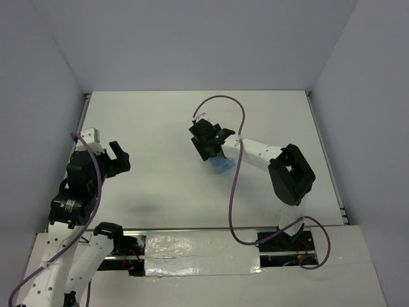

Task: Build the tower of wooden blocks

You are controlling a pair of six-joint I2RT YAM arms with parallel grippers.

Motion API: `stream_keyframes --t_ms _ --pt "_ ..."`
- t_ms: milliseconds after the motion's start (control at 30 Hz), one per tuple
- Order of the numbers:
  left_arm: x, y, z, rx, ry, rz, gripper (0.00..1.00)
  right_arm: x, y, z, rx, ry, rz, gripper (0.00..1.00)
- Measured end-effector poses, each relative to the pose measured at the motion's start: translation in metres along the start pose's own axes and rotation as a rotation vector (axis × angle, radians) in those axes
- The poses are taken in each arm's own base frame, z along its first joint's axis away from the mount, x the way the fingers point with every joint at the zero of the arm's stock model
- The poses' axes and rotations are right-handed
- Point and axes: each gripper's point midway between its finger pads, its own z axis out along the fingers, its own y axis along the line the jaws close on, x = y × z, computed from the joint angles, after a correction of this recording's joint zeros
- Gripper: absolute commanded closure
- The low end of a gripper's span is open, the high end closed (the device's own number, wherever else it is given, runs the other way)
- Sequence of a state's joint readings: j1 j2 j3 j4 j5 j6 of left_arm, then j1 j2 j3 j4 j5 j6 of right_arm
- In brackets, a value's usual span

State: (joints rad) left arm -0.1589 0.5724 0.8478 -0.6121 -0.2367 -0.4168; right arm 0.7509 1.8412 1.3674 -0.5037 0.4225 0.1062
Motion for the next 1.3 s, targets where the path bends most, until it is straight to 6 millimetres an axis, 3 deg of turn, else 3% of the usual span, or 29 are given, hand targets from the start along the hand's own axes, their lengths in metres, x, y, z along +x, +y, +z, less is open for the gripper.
stream_keyframes --t_ms 267,467,567,733,867,967,1067,1100,1167,1300 --pt "0.0 0.0 0.0 0.0 0.0 0.0 0.0 0.007 0.001 -0.003 0.226 0.014 -0.13 0.52" --pt "0.0 0.0 0.0 0.0 0.0 0.0 0.0 0.009 -0.008 -0.002 0.267 0.029 -0.135 0.52" --pt "0.0 0.0 0.0 0.0 -0.001 0.0 0.0 0.01 -0.029 0.002 0.272 0.052 -0.071 0.52" --pt "0.0 0.0 0.0 0.0 -0.002 0.0 0.0 0.003 -0.102 0.004 0.222 0.068 0.167 0.52" --pt "-0.001 0.0 -0.002 0.003 -0.009 -0.002 0.0 0.001 -0.137 0.018 0.01 0.066 0.353 0.52" --pt "-0.001 0.0 -0.003 0.005 -0.015 -0.004 0.0 0.003 -0.136 0.031 -0.253 0.06 0.471 0.5" --pt "-0.002 0.0 -0.003 0.006 -0.016 -0.004 0.0 0.004 -0.122 0.041 -0.532 0.057 0.561 0.48" --pt "-0.002 0.0 -0.003 0.007 -0.016 -0.003 0.0 0.003 -0.118 0.044 -0.613 0.062 0.587 0.42" --pt "-0.002 -0.001 -0.003 0.009 -0.017 -0.003 0.01 -0.005 -0.115 0.049 -0.736 0.051 0.618 0.18" --pt "-0.002 -0.002 -0.003 0.014 -0.016 -0.001 0.01 -0.006 -0.125 0.056 -0.767 0.059 0.674 0.12"
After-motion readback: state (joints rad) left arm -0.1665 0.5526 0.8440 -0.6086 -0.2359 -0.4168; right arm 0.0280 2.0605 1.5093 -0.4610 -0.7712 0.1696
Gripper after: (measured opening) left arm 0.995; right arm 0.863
